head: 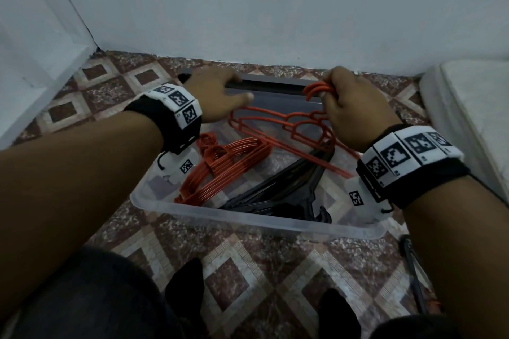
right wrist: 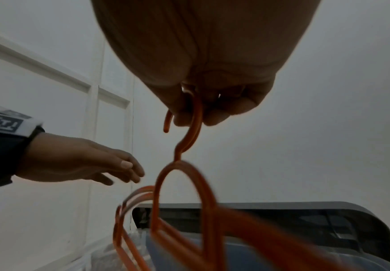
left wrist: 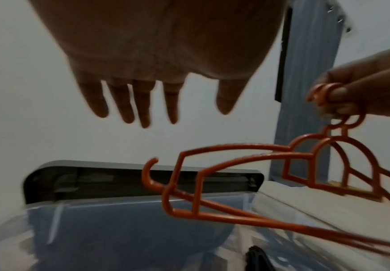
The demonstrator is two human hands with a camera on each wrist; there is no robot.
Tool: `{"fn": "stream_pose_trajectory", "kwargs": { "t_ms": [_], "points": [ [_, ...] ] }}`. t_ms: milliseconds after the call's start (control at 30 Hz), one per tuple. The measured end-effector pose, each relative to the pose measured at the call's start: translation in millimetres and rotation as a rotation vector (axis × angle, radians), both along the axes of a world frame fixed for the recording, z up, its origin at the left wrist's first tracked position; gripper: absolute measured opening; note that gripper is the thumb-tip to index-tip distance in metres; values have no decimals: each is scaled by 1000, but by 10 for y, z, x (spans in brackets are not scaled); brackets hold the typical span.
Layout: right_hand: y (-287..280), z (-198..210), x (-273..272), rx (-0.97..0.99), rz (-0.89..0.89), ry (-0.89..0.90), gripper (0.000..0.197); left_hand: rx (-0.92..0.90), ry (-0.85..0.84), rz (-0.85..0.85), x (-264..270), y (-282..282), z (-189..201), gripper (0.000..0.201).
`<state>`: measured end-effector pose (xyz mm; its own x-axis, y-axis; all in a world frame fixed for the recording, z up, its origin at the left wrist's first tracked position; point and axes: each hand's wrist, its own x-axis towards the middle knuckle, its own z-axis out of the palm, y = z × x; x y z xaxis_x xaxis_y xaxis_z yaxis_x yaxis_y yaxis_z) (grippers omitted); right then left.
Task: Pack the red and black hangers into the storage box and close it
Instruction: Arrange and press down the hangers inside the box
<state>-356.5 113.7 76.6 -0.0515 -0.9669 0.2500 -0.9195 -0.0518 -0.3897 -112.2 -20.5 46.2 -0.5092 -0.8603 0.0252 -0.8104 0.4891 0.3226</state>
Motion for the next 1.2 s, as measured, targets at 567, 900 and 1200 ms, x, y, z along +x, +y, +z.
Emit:
{"fn": "stream_pose_trajectory", "kwargs": {
  "t_ms": [567, 900, 1200],
  "points": [
    [17, 4, -95, -121, -187, -260, 33, -95, -40, -151, 13, -51, 13, 13],
    [33, -198, -41, 404, -137, -722, 46, 356, 323, 63, 134, 63, 62, 31],
    [79, 156, 382, -7, 124, -1147, 72, 840, 644, -55, -361, 647, 269, 26]
  ]
}}
